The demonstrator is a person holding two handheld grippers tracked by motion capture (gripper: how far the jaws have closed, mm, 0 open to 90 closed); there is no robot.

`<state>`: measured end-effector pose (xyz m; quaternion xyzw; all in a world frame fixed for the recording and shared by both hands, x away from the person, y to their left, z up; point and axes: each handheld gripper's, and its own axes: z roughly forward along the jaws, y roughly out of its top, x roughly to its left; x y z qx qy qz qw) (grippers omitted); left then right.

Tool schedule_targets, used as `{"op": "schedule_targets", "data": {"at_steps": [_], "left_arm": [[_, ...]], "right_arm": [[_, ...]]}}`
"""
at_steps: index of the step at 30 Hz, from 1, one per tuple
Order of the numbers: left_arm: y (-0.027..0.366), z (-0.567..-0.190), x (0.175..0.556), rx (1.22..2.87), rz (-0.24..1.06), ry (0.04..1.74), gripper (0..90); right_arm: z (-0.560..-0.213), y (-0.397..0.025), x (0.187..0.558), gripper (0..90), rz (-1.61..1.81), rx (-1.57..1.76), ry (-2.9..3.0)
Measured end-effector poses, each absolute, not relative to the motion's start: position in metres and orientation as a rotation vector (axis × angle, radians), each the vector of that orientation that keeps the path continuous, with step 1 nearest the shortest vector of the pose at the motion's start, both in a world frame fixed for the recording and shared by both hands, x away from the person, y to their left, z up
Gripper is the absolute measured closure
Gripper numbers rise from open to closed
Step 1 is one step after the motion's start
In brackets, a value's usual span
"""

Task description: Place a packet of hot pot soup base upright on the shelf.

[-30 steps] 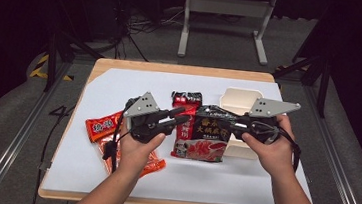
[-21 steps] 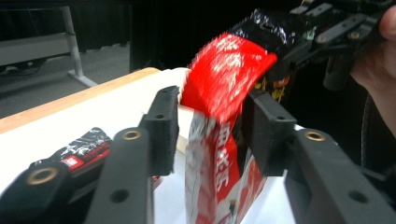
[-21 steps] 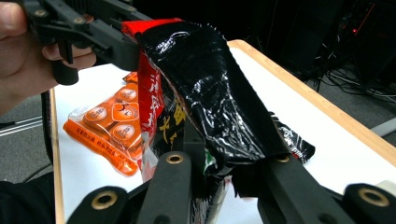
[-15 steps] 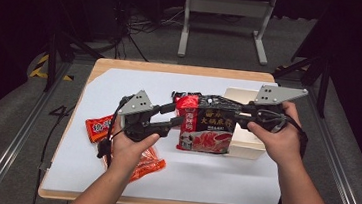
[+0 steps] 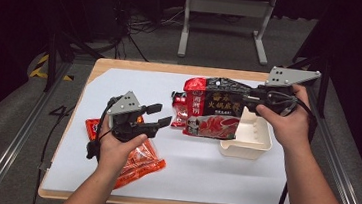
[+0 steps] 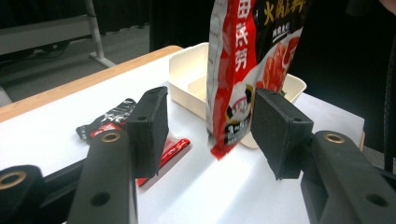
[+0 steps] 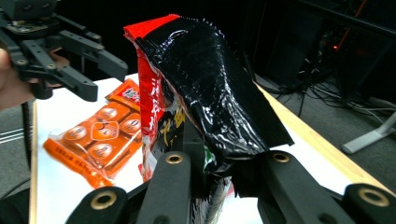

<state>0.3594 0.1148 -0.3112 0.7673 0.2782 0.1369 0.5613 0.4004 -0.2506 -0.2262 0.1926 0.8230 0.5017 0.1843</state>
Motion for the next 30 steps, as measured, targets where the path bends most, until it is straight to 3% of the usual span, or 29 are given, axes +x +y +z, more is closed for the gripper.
{"op": "schedule_targets", "data": {"at_steps": [30], "left_arm": [[0.139, -0.313, 0.372, 1.810, 0.336, 0.714, 37.9]], "right_arm": [[-0.211, -0.286, 0.451, 78.4, 1.310, 0.576, 2.224]]}}
